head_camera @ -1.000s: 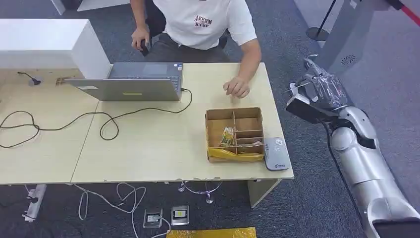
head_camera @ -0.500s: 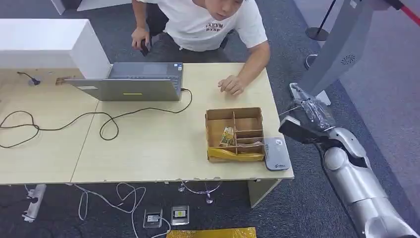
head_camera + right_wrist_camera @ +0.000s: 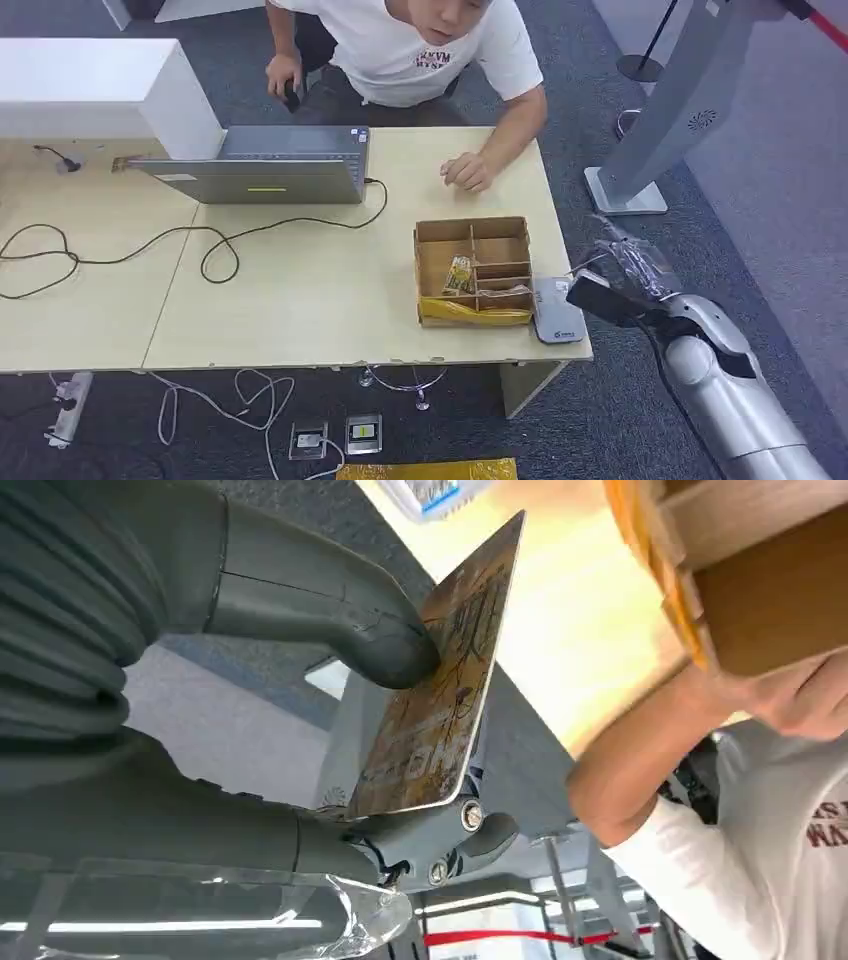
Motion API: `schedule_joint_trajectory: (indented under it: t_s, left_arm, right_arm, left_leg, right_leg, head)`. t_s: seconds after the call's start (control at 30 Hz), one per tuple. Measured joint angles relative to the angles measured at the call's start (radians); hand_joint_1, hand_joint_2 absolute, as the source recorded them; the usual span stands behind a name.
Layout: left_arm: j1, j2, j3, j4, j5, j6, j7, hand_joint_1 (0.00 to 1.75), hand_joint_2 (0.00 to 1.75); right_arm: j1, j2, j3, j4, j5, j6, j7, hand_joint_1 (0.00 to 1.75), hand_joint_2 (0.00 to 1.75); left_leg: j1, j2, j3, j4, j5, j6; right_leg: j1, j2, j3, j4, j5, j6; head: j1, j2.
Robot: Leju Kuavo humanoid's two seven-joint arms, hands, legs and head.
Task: Pass the card to the sensor for recognition and then transmit it.
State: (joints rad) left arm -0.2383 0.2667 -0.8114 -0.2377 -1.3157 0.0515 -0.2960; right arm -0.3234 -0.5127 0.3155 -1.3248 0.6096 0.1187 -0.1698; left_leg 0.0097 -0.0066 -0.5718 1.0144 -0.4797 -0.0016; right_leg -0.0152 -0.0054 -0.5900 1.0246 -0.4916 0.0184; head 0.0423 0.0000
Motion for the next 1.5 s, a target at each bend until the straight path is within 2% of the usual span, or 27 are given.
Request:
schedule_joint_trajectory:
  t_s: [0.23, 0.53, 0.8, 1.23, 1.5]
  left_arm:
    - [0.002, 0.0, 0.0, 0.0, 0.001, 0.005, 0.0, 0.0, 0.0]
    - [0.004, -0.001, 0.0, 0.0, 0.0, 0.0, 0.001, 0.0, 0.0]
    - [0.0, -0.002, 0.0, 0.0, -0.003, 0.0, 0.001, 0.0, 0.0]
    - [-0.003, -0.005, 0.0, 0.0, -0.004, -0.002, 0.001, 0.0, 0.0]
    - [-0.007, -0.005, -0.002, 0.0, -0.006, -0.01, 0.001, 0.0, 0.0]
  right_arm:
    - [0.044, -0.028, 0.001, -0.055, -0.009, 0.011, 0.013, 1.75, 1.75]
    - [0.065, -0.036, 0.014, -0.041, -0.001, 0.003, -0.005, 1.75, 1.75]
    - [0.06, -0.022, 0.044, 0.043, 0.007, -0.009, -0.026, 1.75, 1.75]
    - [0.005, 0.016, 0.098, 0.261, 0.021, -0.065, -0.113, 1.75, 1.75]
    - [-0.024, 0.037, 0.109, 0.338, 0.018, -0.084, -0.127, 1.75, 1.75]
  left_leg:
    - [0.0, 0.001, 0.0, 0.0, 0.0, 0.0]
    - [0.0, 0.001, 0.0, 0.0, 0.0, 0.0]
    - [0.0, 0.001, 0.0, 0.0, 0.0, 0.0]
    - [0.0, 0.001, 0.0, 0.0, 0.0, 0.0]
    - [0.0, 0.002, 0.002, 0.0, 0.0, 0.0]
  right_leg:
    - [0.0, 0.0, 0.0, 0.0, 0.0, 0.0]
    - [0.0, 0.001, 0.0, 0.0, 0.0, 0.0]
    - [0.0, 0.0, 0.0, 0.0, 0.0, 0.0]
    - [0.0, 0.0, 0.0, 0.0, 0.0, 0.0]
    - [0.0, 0.001, 0.002, 0.0, 0.0, 0.0]
  head:
    - [0.0, 0.0]
    - [0.0, 0.0]
    - [0.0, 0.0]
    - [0.0, 0.0]
    - [0.0, 0.0]
